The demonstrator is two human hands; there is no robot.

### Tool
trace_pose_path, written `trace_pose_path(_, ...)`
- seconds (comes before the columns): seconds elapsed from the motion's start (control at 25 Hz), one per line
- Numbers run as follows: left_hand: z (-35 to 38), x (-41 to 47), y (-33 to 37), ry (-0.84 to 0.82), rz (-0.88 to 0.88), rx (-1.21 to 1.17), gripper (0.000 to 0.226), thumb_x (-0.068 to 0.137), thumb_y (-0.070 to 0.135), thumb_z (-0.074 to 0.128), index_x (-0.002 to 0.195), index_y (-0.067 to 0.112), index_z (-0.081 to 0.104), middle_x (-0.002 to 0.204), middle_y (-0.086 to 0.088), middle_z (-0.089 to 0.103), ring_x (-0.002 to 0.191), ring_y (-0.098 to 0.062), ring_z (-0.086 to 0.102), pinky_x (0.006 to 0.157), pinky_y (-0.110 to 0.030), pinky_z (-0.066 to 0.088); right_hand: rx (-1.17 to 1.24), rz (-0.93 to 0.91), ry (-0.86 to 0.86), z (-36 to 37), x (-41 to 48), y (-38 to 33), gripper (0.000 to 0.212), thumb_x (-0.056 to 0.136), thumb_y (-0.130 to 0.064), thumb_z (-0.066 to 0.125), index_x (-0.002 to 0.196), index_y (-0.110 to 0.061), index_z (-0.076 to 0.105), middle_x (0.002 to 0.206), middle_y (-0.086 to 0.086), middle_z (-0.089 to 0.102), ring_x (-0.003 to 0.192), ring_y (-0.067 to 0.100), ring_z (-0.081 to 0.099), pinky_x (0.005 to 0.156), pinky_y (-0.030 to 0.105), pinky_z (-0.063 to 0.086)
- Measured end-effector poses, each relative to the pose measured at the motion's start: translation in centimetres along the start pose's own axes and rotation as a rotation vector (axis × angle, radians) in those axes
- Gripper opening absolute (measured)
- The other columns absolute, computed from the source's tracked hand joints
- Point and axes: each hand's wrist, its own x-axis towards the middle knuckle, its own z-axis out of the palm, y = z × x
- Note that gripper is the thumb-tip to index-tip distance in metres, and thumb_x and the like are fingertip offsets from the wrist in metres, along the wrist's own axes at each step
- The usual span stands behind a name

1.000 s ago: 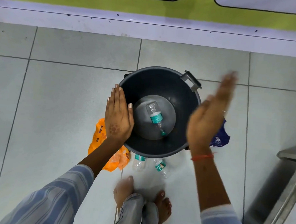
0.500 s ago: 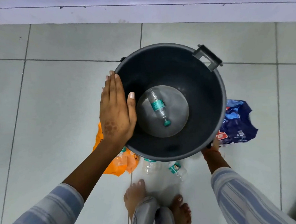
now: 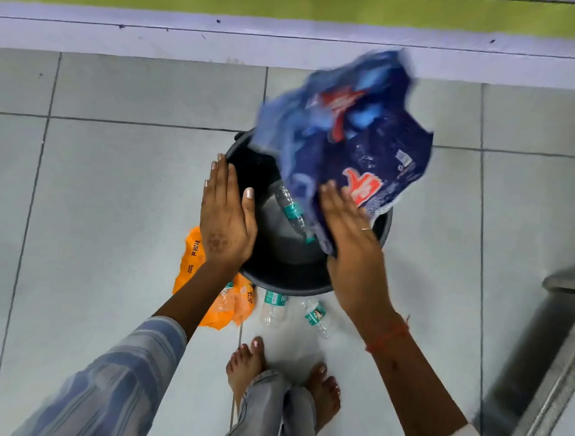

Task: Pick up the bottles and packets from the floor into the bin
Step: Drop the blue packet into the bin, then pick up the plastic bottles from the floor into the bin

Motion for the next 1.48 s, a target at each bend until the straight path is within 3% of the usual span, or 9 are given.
trace_pose_path(0.28,-0.2,-0.1,0.0,-0.014,-0.020,-0.023,0.060,0.096,0.039,0.018,0.144,0.006,0.031,0.155,-0.013,0.029,0.144,-0.026,0.023,0.119,-0.037,0.016,-0.409,0.332,-1.193,7.0,4.0,2.2,0.042,0.089,-0.016,0.056,0.130,-0.010,0.047,0.135,0.018,0.053,0.124,0.037,0.049,0.106,0.046,0.040)
trace_pose_path(0.36,-0.2,0.0,-0.1,-0.026,-0.016,0.008,0.059,0.096,0.040,0.020,0.143,0.007,0.034,0.155,-0.013,0.029,0.144,-0.027,0.024,0.118,-0.038,0.019,-0.237,0.301,-0.994,6.1,4.3,1.9,0.058,0.081,-0.029,0.069,0.131,-0.014,0.046,0.134,0.015,0.054,0.126,0.036,0.047,0.110,0.045,0.036)
trace_pose_path(0.56,-0.2,-0.2,-0.1,-0.065,0.030,0.105,0.058,0.096,0.043,0.028,0.142,0.008,0.034,0.156,-0.015,0.026,0.143,-0.031,0.023,0.117,-0.042,0.020,0.276,0.312,0.338,-0.4,-1.0,-2.7,0.031,0.093,-0.017,0.049,0.120,-0.004,0.056,0.123,0.010,0.060,0.116,0.018,0.052,0.100,0.010,0.037)
trace_pose_path(0.72,-0.1,-0.6,0.1,-0.059,0.049,0.131,0.059,0.097,0.044,0.032,0.144,0.009,0.030,0.156,-0.016,0.024,0.145,-0.031,0.020,0.118,-0.040,0.015,0.242,0.738,0.817,2.0,-7.6,1.3,0.027,0.097,-0.006,0.039,0.121,-0.001,0.051,0.122,0.016,0.054,0.113,0.020,0.050,0.100,0.038,0.048)
trace_pose_path(0.8,0.1,-0.6,-0.2,-0.033,0.045,0.106,0.057,0.098,0.041,0.034,0.144,0.008,0.029,0.156,-0.016,0.024,0.145,-0.031,0.020,0.118,-0.041,0.018,0.142,0.897,0.711,5.7,-11.2,4.2,0.029,0.095,-0.003,0.042,0.122,0.002,0.051,0.121,0.023,0.056,0.112,0.026,0.051,0.101,0.051,0.044)
trace_pose_path(0.96,0.4,-0.6,-0.4,0.023,0.060,0.078,0.056,0.098,0.038,0.035,0.144,0.007,0.029,0.155,-0.014,0.027,0.144,-0.029,0.022,0.118,-0.040,0.025,0.074,0.841,-0.184,13.8,-16.0,7.4,0.056,0.088,-0.017,0.063,0.135,0.001,0.040,0.136,0.024,0.048,0.126,0.037,0.045,0.110,0.048,0.038)
trace_pose_path(1.08,1.0,-0.4,-1.0,0.062,0.062,0.084,0.054,0.099,0.037,0.034,0.143,0.008,0.032,0.155,-0.013,0.028,0.144,-0.027,0.023,0.117,-0.038,0.025,-0.127,0.677,-0.558,18.7,-17.5,9.7,0.072,0.079,-0.023,0.073,0.136,0.001,0.037,0.136,0.022,0.048,0.127,0.035,0.045,0.112,0.043,0.036)
trace_pose_path(1.32,1.4,-0.1,-0.9,0.106,0.062,0.095,0.049,0.099,0.032,0.033,0.142,0.008,0.035,0.154,-0.012,0.031,0.143,-0.026,0.025,0.117,-0.036,0.027,-0.048,0.516,-0.436,16.7,-18.1,8.0,0.058,0.081,-0.010,0.067,0.134,-0.002,0.042,0.125,0.024,0.053,0.112,0.037,0.054,0.096,0.046,0.050)
trace_pose_path(1.48,0.8,-0.2,-0.7,0.020,0.080,0.152,0.054,0.099,0.031,0.028,0.146,0.005,0.023,0.156,-0.014,0.025,0.145,-0.027,0.021,0.119,-0.036,0.019,0.232,0.194,-0.159,6.9,-16.2,-0.3,0.063,0.072,-0.031,0.067,0.126,-0.011,0.040,0.122,0.005,0.045,0.110,0.018,0.049,0.091,0.017,0.048)
